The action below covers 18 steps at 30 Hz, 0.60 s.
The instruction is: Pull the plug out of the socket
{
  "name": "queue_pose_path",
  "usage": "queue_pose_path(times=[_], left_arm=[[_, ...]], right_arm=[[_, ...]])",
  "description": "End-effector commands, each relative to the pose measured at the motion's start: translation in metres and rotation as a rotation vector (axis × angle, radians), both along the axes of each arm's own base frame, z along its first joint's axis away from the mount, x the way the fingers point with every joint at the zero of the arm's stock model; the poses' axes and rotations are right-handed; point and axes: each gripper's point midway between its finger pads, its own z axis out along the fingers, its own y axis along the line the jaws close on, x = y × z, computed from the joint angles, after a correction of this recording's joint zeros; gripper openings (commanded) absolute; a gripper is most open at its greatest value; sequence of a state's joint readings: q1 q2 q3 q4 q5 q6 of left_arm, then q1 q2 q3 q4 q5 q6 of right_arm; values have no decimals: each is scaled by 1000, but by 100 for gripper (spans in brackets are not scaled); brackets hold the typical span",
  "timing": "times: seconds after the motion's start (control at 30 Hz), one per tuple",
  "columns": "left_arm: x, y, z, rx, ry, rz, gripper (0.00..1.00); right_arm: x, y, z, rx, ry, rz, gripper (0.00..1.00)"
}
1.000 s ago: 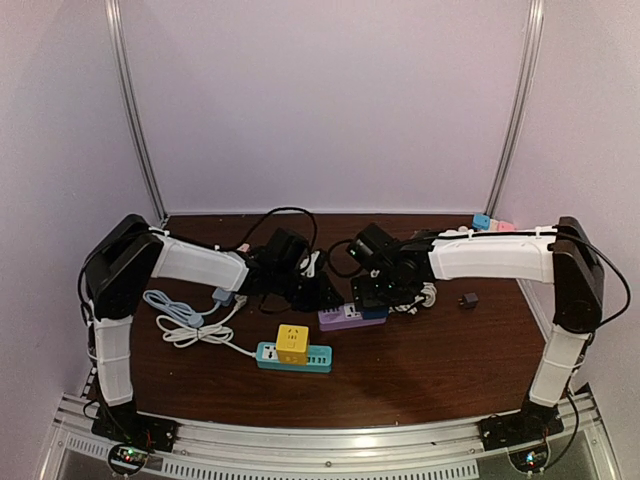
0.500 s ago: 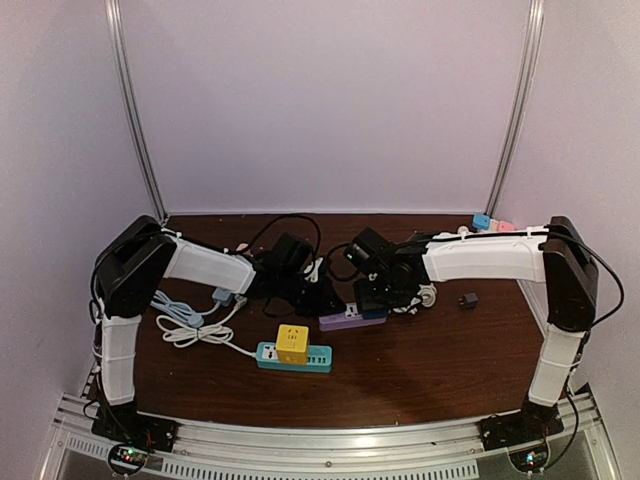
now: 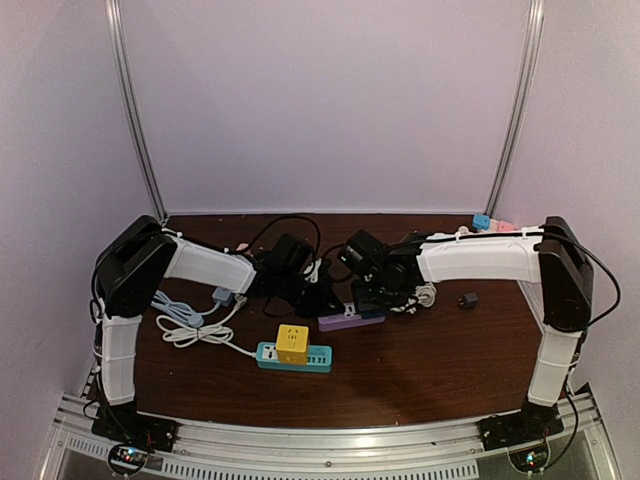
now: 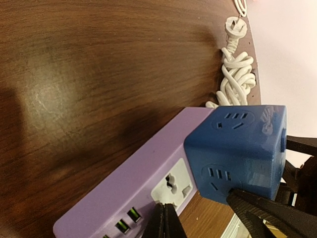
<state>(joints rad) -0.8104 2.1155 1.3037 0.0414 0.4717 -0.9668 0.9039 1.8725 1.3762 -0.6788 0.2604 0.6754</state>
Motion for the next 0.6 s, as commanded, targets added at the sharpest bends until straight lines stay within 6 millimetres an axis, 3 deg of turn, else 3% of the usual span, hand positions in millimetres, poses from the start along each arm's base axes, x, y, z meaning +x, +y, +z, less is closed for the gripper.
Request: queue_pose_path(times=[0.0,0.3,0.57], left_arm=[[-20,40,-69,235,118,27,1],[-31,61,-96,339,142,35,0],[-39,67,-111,393,157,37,0]], right_arm=[[12,15,33,22,-116,21,22],[14,5,52,96,-149,-15,19],[8,23,62,137,-168,24,18]])
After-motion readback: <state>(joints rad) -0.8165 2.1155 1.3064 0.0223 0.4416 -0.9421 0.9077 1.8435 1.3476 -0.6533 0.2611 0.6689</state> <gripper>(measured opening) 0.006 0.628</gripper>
